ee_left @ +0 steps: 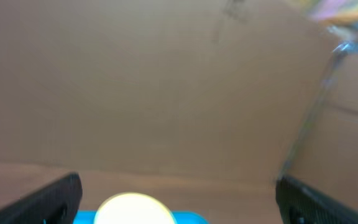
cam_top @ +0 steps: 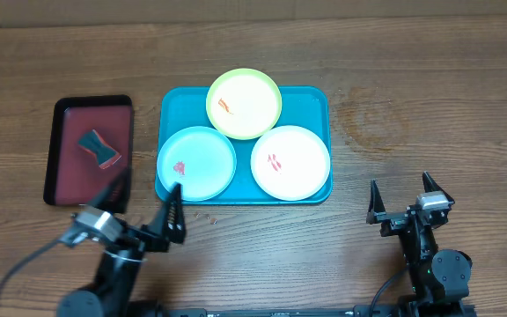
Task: Clean dirty plates on tray and stack at the side
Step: 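Move the left gripper down to the green-orange sponge on the red tray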
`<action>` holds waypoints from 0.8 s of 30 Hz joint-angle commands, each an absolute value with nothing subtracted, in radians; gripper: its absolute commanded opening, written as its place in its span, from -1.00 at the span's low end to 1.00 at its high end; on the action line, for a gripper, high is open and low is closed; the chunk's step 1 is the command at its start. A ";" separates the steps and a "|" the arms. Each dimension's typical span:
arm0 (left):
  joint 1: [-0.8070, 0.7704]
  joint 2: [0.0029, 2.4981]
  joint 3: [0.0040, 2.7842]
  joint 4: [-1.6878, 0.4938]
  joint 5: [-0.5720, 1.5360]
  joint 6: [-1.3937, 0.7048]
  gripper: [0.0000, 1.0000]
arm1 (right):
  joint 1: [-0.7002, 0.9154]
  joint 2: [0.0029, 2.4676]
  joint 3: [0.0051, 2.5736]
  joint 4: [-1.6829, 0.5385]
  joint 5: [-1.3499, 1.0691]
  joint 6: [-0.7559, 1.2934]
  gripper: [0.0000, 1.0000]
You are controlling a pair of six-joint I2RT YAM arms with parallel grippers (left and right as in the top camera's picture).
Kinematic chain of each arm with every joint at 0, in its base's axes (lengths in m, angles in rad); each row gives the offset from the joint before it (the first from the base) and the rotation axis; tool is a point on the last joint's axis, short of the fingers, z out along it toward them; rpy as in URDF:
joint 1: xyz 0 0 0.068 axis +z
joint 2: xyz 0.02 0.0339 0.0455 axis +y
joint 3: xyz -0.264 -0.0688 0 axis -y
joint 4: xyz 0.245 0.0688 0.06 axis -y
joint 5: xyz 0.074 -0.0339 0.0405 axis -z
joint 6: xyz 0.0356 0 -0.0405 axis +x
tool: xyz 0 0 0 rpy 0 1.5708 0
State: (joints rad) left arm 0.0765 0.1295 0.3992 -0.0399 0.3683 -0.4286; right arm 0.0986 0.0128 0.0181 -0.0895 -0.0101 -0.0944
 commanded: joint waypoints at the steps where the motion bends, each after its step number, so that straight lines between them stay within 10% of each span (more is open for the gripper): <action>1: 0.078 0.305 0.672 -0.243 0.112 -0.284 1.00 | 0.094 0.005 0.008 -0.083 -0.001 -0.099 1.00; 24: 0.261 1.529 1.784 -1.090 -0.091 -0.337 0.99 | 0.094 0.005 0.008 -0.083 -0.001 -0.099 1.00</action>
